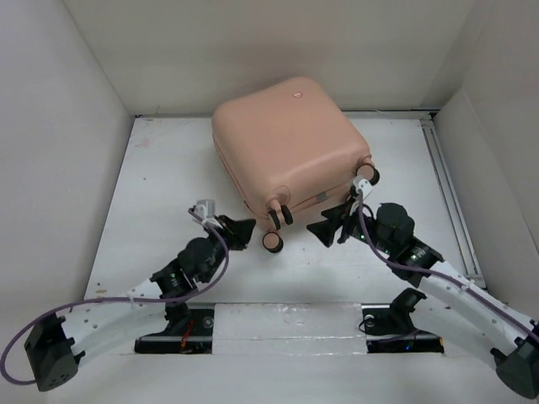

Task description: Pack the luggage

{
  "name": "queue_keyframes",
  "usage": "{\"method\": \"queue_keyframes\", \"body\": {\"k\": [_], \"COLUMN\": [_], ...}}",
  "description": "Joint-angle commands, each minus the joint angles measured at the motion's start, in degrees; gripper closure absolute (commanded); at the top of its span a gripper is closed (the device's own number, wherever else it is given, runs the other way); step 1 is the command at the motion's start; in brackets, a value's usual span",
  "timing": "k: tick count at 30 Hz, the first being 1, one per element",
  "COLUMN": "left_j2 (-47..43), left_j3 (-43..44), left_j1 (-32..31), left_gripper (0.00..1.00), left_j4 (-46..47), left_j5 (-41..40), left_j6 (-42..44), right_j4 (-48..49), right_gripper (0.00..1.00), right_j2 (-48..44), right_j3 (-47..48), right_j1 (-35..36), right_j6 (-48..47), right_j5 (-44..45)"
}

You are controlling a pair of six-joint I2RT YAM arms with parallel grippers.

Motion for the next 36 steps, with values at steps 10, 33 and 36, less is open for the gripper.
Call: {"method": "queue_keyframes", "body": {"k": [10,33,36], "left_j2": [8.68,18.51,20.45], "left_j3": [-7.74,8.78,10.02], "left_j1": [-7.80,-7.80,-7.80], "left_gripper": [0.72,0.34,0.41], "left_j4": [5.22,2.33,3.81], "left_j5": [-6.51,6.06,5.44], "left_j6": [-0.04,1.19,1.72], "right_j4": [4.79,32.30,34.24], "right_gripper": [0.22,0.51,0.48], "right_j2": [9.46,13.51,13.51], "right_j3": [4.78,-15.98,-17.47], "right_j1": [14.78,15.85,15.85], "right_j6": [-0.04,6.82,7.96], "right_j5": [7.60,14.57,14.57]}}
